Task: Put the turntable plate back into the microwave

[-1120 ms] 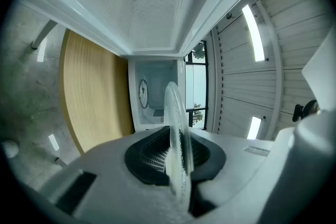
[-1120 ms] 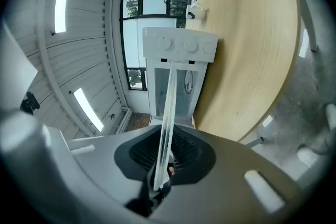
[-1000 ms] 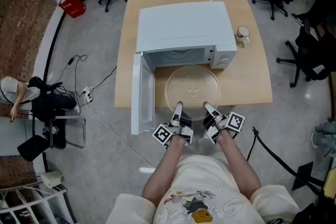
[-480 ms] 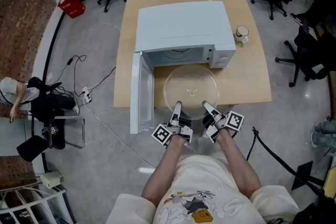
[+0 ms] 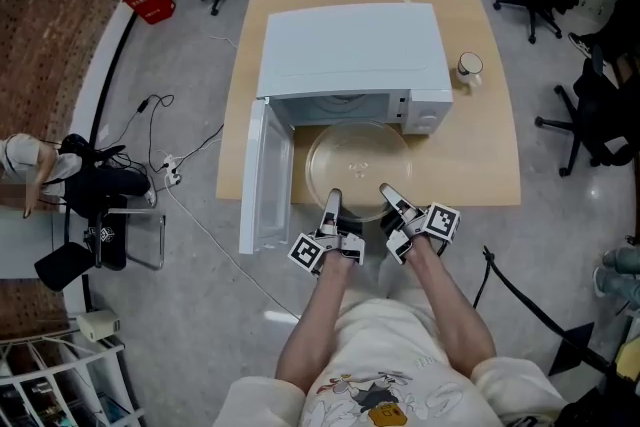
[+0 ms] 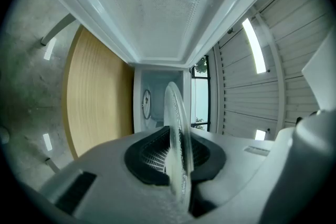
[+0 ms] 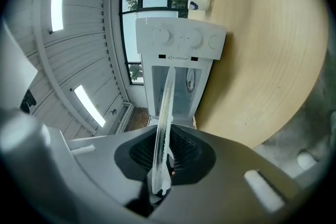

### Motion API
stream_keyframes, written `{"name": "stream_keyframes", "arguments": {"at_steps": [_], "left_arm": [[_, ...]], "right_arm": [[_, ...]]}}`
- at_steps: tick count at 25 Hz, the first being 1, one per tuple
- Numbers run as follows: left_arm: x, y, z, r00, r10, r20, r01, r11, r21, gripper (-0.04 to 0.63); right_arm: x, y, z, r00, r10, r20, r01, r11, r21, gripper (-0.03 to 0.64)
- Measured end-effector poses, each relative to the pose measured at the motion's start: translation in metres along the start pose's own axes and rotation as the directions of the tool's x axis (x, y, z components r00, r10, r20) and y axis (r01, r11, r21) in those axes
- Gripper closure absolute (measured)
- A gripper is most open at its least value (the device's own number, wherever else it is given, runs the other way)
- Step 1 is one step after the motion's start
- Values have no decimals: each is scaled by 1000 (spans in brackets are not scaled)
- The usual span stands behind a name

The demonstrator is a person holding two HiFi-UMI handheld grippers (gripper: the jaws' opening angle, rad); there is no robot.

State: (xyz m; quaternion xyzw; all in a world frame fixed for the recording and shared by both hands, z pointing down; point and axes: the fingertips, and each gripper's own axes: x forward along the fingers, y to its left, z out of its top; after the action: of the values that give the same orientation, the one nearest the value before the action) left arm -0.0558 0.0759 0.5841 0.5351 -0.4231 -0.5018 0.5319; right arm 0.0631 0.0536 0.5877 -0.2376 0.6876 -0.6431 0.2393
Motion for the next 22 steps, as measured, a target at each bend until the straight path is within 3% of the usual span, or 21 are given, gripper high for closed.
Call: {"name": "stream_keyframes", "arguments": {"at_steps": [5, 18, 22], "left_arm": [[19, 10, 18, 999, 11, 35, -11, 1000, -6, 566], [85, 21, 55, 999, 22, -42, -23, 1000, -21, 568], [96, 28, 68, 998, 27, -62, -27, 1000, -1, 568]], "right_arm": [[32, -6, 8, 999, 7, -34, -6, 1000, 20, 574], [90, -20, 36, 1000, 3, 25, -4, 999, 42, 574], [106, -25, 41, 1000, 1, 12, -1, 1000, 8, 571]]}}
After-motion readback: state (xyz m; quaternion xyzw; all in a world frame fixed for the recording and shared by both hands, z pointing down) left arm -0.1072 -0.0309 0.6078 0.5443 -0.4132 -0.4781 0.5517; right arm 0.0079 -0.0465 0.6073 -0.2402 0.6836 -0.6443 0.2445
